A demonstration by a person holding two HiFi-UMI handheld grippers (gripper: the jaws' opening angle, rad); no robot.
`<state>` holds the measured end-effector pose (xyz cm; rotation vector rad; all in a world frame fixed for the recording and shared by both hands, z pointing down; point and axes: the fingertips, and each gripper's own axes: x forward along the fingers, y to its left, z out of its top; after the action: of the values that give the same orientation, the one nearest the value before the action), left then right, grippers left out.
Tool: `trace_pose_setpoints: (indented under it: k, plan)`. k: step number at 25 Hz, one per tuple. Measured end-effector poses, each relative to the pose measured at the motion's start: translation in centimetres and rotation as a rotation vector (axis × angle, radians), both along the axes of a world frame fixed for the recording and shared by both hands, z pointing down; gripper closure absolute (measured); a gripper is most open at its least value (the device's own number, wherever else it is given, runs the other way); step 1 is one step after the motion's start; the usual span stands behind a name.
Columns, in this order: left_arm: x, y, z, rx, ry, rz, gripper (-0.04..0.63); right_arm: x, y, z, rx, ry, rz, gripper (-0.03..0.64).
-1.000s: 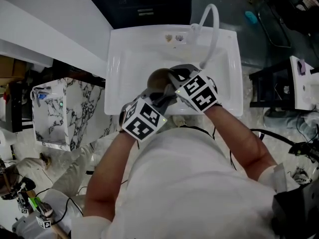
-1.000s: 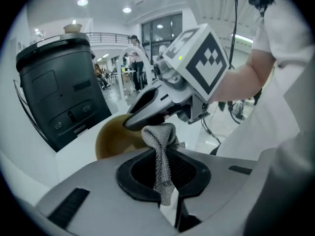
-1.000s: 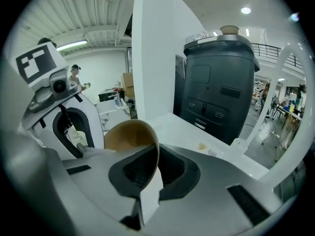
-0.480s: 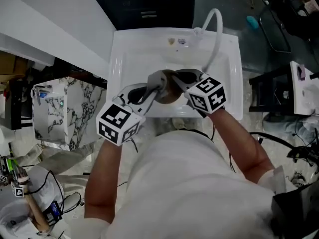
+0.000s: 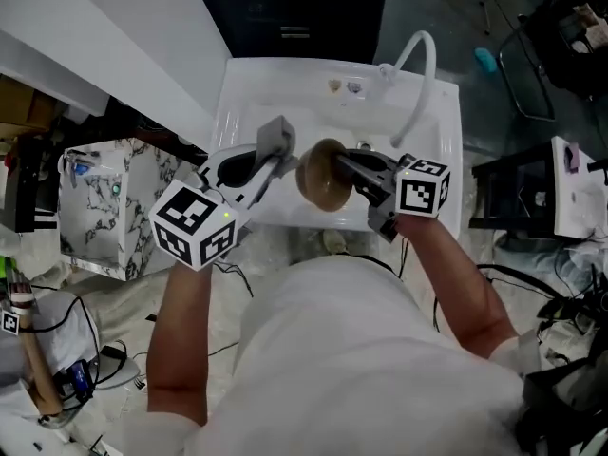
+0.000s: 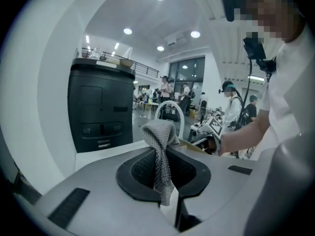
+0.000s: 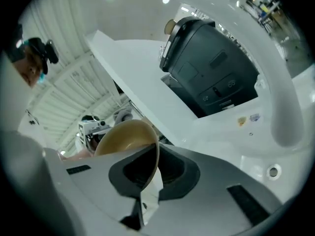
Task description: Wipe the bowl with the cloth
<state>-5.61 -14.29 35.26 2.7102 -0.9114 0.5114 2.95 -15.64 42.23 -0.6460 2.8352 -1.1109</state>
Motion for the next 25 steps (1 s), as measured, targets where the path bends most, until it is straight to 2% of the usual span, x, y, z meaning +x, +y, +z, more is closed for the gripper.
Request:
trace_pose_setpoints:
  k: [3, 5, 11, 18, 25]
  plan:
    - [0.8, -0.3, -0.3, 0.025, -0.029, 0.033, 0.560, -0.4, 0.7, -1.1, -0.038, -0.127, -0.053, 0.597]
    - [1.4, -0.4, -0.5, 0.041, -0.043, 0.053, 0.560, -0.7, 1.2, -1.6, -0.047, -0.170, -0.081, 0.597]
    - [2.7, 0.6, -1.4, 0.089, -0.067, 0.119, 0.560, -1.4, 1.7, -1.7, -0.041, -0.154, -0.118, 0.597]
    - [3.6, 2.2, -1.8, 0.101, -0.056, 0.151, 0.560, -0.8, 1.0, -1.2, -0.069, -0.165, -0.070, 0.597]
    - [4.1, 4.2, -2.0, 0.096, -0.039, 0.194, 0.560, 0.0, 0.1, -0.9, -0.126, -0.219, 0.003, 0.597]
